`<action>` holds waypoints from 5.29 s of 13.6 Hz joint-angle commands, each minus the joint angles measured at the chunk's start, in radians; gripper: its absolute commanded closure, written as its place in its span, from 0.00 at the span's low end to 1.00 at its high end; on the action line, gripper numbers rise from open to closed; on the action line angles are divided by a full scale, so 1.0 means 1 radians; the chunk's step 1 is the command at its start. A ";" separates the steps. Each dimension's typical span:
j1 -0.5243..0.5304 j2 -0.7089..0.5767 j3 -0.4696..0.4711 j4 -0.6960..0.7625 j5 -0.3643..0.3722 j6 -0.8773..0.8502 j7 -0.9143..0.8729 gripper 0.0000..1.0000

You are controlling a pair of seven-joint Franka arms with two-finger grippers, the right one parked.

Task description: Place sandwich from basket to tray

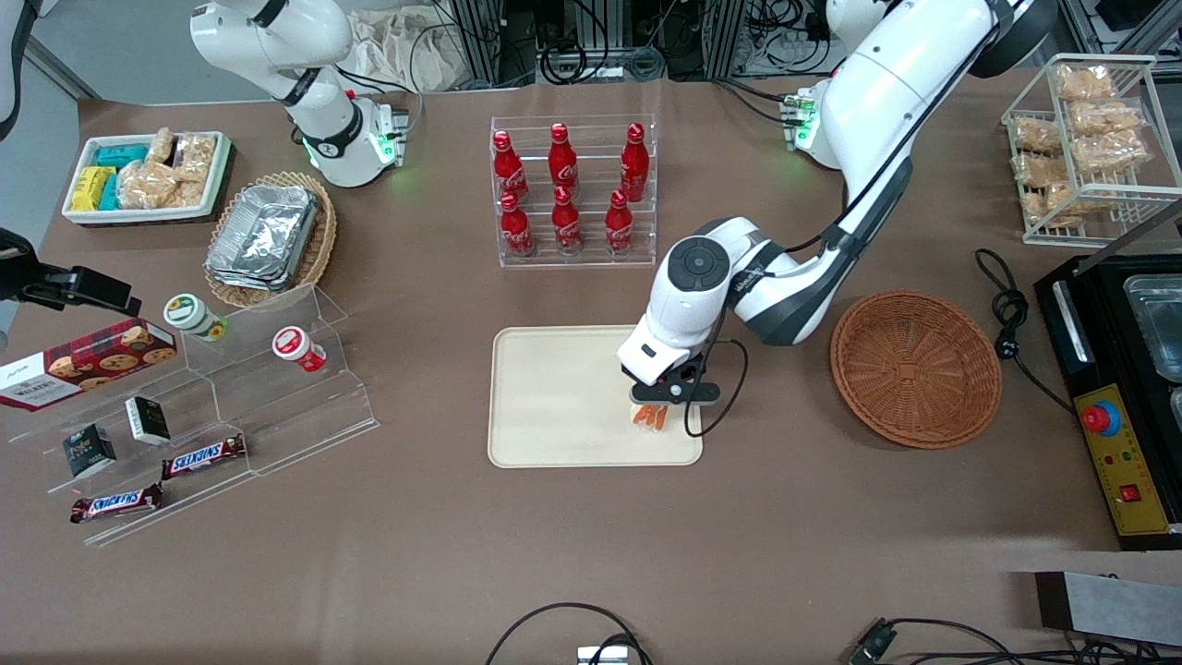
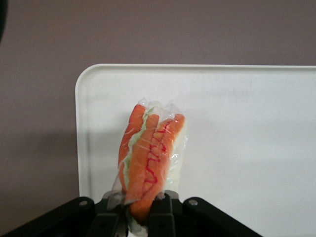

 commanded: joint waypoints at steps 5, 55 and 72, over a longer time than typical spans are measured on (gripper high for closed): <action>-0.010 0.058 0.008 0.032 0.035 0.038 -0.024 0.91; 0.306 -0.331 0.075 0.161 -0.206 -0.566 0.356 0.00; 0.241 -0.646 0.491 0.146 -0.359 -0.907 0.979 0.00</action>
